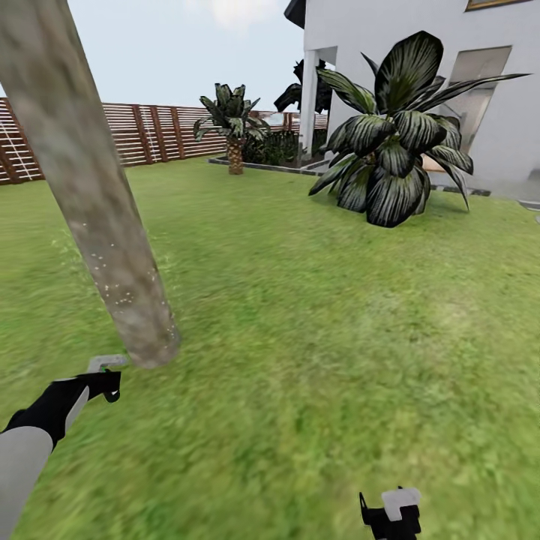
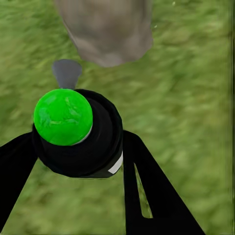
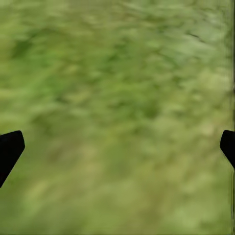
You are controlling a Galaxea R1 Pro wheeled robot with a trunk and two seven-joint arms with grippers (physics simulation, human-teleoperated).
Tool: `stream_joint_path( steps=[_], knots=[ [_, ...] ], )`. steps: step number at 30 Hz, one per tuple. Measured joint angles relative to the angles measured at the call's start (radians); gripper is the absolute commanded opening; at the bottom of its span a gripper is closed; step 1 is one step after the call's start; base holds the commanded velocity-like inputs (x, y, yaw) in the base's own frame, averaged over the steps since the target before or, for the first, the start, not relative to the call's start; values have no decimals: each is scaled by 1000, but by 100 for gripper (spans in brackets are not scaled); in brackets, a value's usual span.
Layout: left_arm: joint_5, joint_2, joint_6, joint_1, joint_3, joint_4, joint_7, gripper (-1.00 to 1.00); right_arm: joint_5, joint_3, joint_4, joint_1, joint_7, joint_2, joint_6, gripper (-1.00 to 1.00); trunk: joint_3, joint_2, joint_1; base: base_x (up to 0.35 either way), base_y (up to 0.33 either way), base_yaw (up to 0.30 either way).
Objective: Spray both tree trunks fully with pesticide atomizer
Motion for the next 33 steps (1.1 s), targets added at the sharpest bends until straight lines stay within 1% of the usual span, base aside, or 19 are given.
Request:
stream_joint_path(
  steps=[10, 17, 23, 33],
  knots=[
    [-3, 1, 0, 0, 0, -3, 0, -100, 0, 0, 1, 0, 0, 2, 0, 100, 0, 0, 0, 14, -269, 6],
    [-3, 1, 0, 0, 0, -4, 0, -100, 0, 0, 1, 0, 0, 3, 0, 100, 0, 0, 0, 42, -273, 219],
    [-3, 0, 1, 0, 0, -2, 0, -100, 0, 0, 1, 0, 0, 3, 0, 100, 0, 0, 0, 152, -261, 230],
    [-4, 0, 1, 0, -1, 2, 1, -100, 0, 0, 1, 0, 0, 3, 0, 100, 0, 0, 0, 236, -192, 12]
  ],
)
